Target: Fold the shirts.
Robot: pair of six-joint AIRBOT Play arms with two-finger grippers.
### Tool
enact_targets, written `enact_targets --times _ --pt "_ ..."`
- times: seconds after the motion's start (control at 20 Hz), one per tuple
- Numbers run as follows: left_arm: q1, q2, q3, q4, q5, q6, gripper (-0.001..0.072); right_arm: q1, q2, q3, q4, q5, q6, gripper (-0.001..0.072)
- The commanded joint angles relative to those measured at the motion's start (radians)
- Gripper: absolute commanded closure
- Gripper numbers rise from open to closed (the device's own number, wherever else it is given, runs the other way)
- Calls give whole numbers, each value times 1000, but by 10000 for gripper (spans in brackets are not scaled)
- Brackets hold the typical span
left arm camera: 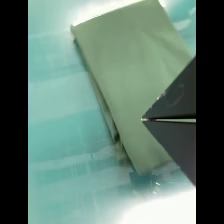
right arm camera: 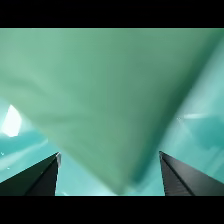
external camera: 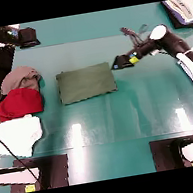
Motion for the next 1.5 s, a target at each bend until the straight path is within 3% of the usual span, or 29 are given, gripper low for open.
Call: enact_targets --times 0.0,0.45,0.5,0.6,0.7,0.75,1.0,1.2,1.45 --pt "-40 -13 0 0 14 24 677 -124 -48 -120 137 -1 13 19" --pt "-40 -28 0 -9 22 32 676 85 -341 121 351 14 6 43" --pt "-40 -28 0 -10 22 32 676 108 -359 141 371 14 6 105" --pt "-40 -28 0 -10 21 32 677 147 -378 170 381 -1 4 328" --pt "-40 -28 0 -11 16 31 676 164 -369 171 389 -30 -41 657" --pt "-40 -28 0 -11 13 31 677 163 -360 171 388 -32 -60 694" --pt "-41 -28 0 -55 6 31 676 17 -150 171 279 0 -58 696" --pt "-41 -28 0 -125 19 31 676 -245 60 171 101 29 37 696" --pt "-41 -28 0 -192 27 25 676 -568 149 171 64 8 40 697"
